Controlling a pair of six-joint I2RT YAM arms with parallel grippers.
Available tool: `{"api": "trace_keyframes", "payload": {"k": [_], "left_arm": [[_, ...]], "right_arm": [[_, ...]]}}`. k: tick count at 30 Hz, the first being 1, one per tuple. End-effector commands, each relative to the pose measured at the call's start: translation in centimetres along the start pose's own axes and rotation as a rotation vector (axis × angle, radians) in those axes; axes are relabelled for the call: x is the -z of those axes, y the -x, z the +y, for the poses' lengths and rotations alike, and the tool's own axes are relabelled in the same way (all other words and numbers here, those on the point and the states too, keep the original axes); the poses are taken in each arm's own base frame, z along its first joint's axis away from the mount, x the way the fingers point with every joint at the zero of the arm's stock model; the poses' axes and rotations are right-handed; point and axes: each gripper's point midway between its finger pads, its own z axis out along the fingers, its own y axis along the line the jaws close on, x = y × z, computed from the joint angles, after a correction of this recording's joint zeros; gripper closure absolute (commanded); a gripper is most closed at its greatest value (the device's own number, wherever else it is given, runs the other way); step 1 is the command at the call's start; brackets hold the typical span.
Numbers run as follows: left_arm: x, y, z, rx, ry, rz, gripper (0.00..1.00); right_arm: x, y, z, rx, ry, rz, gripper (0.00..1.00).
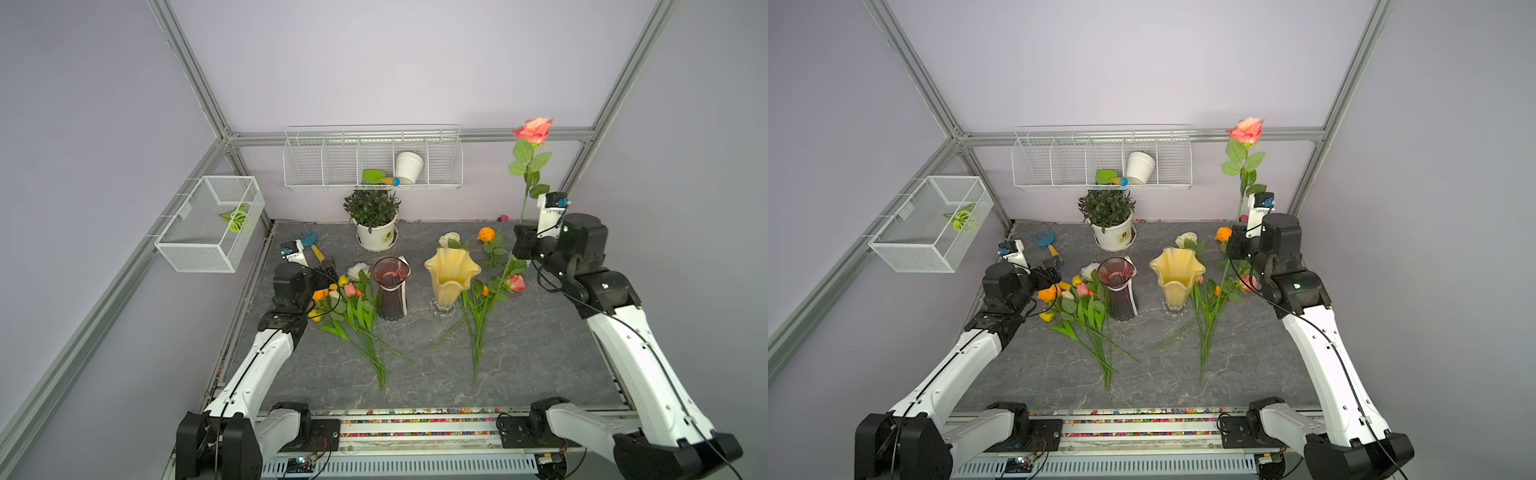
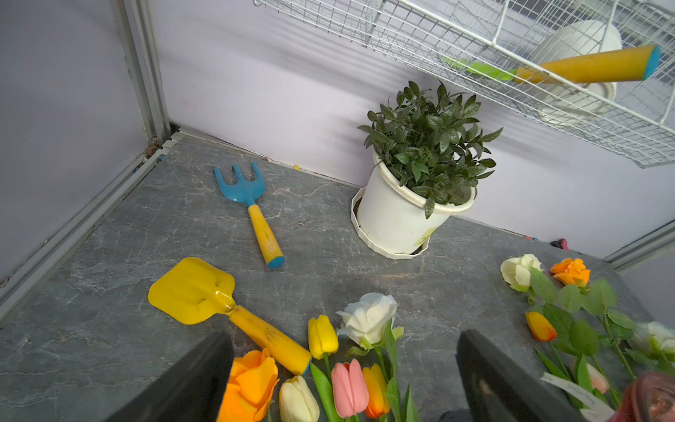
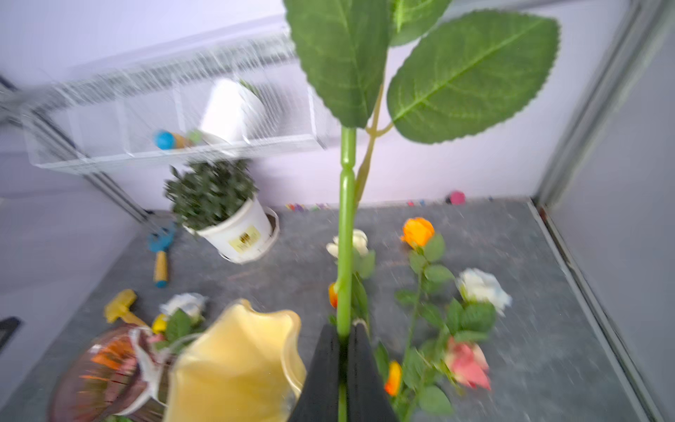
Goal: Arrange the flowers in different vases according to their variety
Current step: Pick up the flower at the center of the board, then insert the flower into the vase.
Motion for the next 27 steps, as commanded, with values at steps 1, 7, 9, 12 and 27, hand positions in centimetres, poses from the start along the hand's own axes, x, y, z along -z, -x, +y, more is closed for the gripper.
{"api": "trace_keyframes", "payload": {"k": [1, 7, 9, 12, 27], "left_arm": [[0.7, 0.5, -0.6, -0.016, -0.028, -0.037, 0.0], [1.3, 0.4, -0.6, -0.018, -0.034, -0.048, 0.0], [1.3, 0.3, -0.6, -0.019, -0.035, -0.048, 0.0], [1.3, 0.3, -0.7, -0.02, -0.041, -0.047, 0.0], [1.4, 0.4, -1.1, -0.026, -0.058, -0.052, 0.0]], "right_arm": [[2.8, 8.6, 5.1, 0.004, 0.261, -0.296, 1.0], [1.4, 13.3, 9.7, -0.041, 0.447, -0.352, 1.0], [0.6, 13.8, 10.7, -0.035, 0.469, -0.349, 1.0], [-1.5, 12.7, 11.2, -0.033, 0.467, -0.307, 1.0], [-7.3, -0.4, 7.3, -0.032, 0.288, -0.049, 1.0]]}}
